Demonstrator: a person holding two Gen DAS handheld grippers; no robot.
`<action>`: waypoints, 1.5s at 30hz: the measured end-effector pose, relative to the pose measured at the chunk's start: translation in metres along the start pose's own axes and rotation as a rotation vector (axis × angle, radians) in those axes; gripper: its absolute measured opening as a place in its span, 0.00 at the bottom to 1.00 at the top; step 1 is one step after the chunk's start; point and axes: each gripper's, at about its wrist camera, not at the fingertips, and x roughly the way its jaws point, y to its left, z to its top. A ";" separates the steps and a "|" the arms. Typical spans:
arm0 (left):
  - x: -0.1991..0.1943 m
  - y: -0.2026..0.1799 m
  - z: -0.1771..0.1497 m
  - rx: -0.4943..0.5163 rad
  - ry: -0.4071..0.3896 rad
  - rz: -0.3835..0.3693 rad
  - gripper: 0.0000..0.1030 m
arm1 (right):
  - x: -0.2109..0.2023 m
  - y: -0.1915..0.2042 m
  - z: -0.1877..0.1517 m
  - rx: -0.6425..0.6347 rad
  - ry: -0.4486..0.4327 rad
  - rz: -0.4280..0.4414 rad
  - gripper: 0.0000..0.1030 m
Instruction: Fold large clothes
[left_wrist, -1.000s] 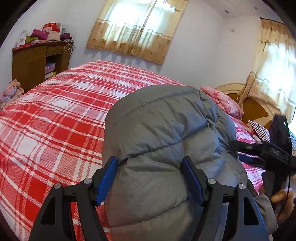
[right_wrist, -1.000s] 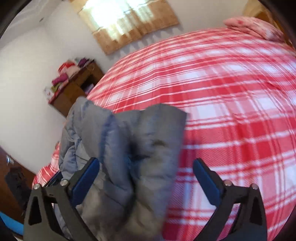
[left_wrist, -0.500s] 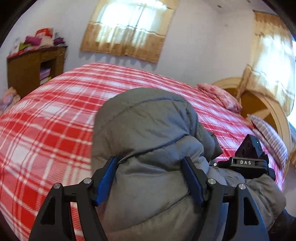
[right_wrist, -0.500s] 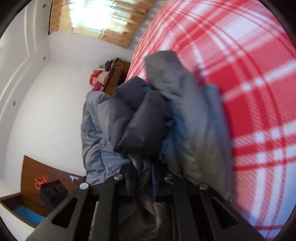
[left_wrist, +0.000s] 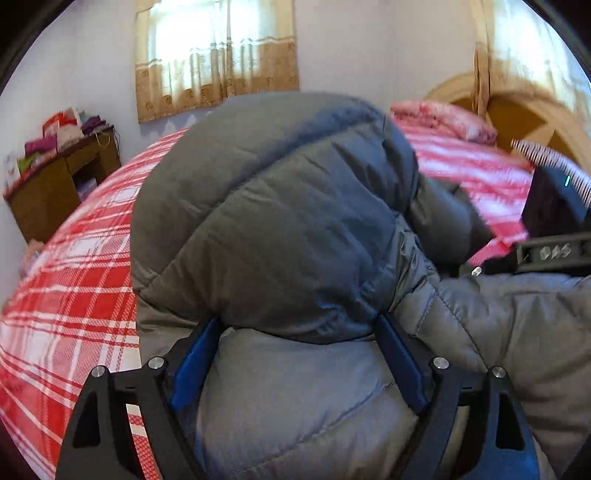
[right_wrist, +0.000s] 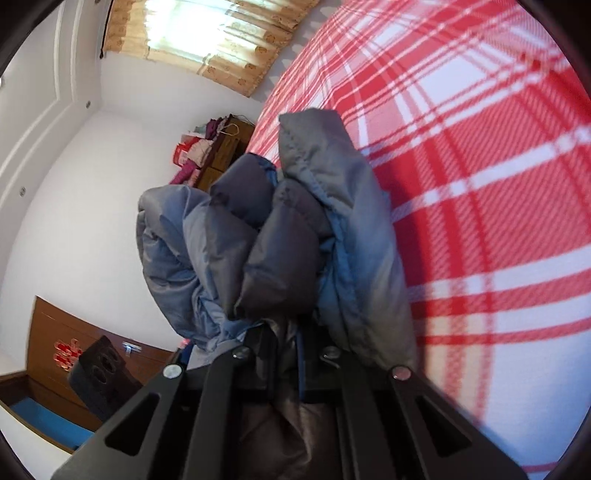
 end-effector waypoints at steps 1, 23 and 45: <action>0.001 -0.001 0.000 0.008 0.007 0.006 0.84 | -0.003 0.003 0.000 -0.018 0.002 -0.019 0.08; -0.002 -0.016 -0.008 0.049 0.001 0.071 0.84 | 0.006 0.068 0.017 -0.138 -0.035 -0.623 0.46; 0.003 0.064 0.058 -0.201 -0.017 -0.071 0.84 | 0.011 0.061 -0.020 -0.303 -0.217 -0.650 0.56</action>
